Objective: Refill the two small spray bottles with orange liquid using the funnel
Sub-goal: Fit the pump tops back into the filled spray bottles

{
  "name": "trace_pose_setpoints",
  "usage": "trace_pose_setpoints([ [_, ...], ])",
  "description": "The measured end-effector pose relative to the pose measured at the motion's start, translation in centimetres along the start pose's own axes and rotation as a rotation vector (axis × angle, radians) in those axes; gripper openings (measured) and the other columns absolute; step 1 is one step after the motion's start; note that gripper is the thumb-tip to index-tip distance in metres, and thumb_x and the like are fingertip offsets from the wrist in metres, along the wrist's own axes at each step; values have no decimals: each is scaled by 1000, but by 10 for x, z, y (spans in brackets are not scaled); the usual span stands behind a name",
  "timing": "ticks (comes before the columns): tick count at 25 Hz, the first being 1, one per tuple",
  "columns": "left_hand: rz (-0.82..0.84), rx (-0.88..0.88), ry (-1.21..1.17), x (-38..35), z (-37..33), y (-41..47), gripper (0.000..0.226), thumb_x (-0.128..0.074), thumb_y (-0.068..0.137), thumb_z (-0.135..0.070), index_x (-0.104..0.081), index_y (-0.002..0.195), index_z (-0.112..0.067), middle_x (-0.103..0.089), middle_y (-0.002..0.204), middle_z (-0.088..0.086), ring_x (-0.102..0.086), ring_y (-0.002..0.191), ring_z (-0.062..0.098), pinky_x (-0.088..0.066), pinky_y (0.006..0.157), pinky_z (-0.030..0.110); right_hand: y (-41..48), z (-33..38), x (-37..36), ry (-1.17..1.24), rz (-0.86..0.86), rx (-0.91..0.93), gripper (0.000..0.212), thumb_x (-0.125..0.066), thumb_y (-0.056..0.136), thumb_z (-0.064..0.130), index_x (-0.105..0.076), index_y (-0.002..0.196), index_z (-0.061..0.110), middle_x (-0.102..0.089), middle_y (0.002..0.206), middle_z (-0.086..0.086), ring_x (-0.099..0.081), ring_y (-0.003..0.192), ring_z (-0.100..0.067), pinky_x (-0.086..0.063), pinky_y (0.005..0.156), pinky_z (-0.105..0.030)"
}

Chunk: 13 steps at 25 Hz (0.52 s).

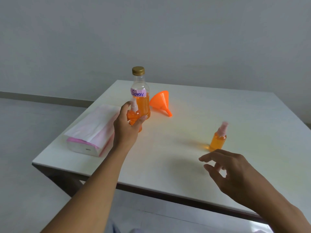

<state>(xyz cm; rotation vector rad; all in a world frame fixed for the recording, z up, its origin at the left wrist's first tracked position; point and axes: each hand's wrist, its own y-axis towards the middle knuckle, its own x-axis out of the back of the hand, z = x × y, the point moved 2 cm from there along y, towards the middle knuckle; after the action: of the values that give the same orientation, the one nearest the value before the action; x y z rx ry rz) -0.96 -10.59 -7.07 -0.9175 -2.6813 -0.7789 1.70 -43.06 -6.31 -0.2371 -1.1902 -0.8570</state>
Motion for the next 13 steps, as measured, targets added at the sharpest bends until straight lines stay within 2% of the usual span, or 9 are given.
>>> trace_pose_setpoints([
  [2,-68,-51,46,1,-14,-7,77,-80,76,-40,-42,138,-13,-52,132,5,-51,115,17,-34,78,1,-1,1,5,1,-14,-17,24,-75,87,24,-71,106,39,-67,90,26,-65,70,3,-50,57,-19],
  [4,-194,-251,171,-2,-35,-23,70,-80,78,-37,-44,132,-9,-45,131,11,-42,118,21,-33,91,16,-1,2,9,-3,-33,-37,23,-75,87,24,-72,105,38,-69,90,26,-65,69,3,-50,58,-18],
  [6,-203,-406,205,-14,-56,-44,52,-76,82,-28,-51,124,-10,-44,125,13,-41,116,23,-33,100,31,0,-1,12,-3,-74,-73,21,-74,88,24,-73,103,38,-70,89,26,-66,66,1,-55,58,-25],
  [8,-54,-495,174,-33,-68,-62,29,-69,87,-17,-57,114,-14,-46,119,10,-45,115,24,-34,107,45,4,-2,18,21,-171,-160,17,-71,89,26,-74,100,39,-69,86,28,-65,62,-2,-57,60,-30],
  [9,59,-507,157,-46,-73,-69,23,-65,88,-15,-59,111,-17,-47,118,7,-45,113,22,-37,105,47,4,-6,23,70,-248,-235,16,-70,89,27,-74,99,38,-68,85,29,-65,62,-3,-57,62,-30],
  [11,295,-450,121,-71,-81,-80,27,-62,89,-18,-58,115,-22,-48,122,-1,-43,113,13,-43,99,44,7,-13,37,233,-411,-384,16,-69,90,26,-72,101,38,-68,85,29,-66,67,-2,-56,64,-25],
  [13,489,-329,94,-94,-90,-89,46,-68,85,-26,-49,127,-29,-43,131,-9,-38,115,6,-45,101,41,11,-20,47,330,-506,-448,19,-70,90,27,-71,107,35,-69,87,25,-66,69,0,-52,60,-16],
])
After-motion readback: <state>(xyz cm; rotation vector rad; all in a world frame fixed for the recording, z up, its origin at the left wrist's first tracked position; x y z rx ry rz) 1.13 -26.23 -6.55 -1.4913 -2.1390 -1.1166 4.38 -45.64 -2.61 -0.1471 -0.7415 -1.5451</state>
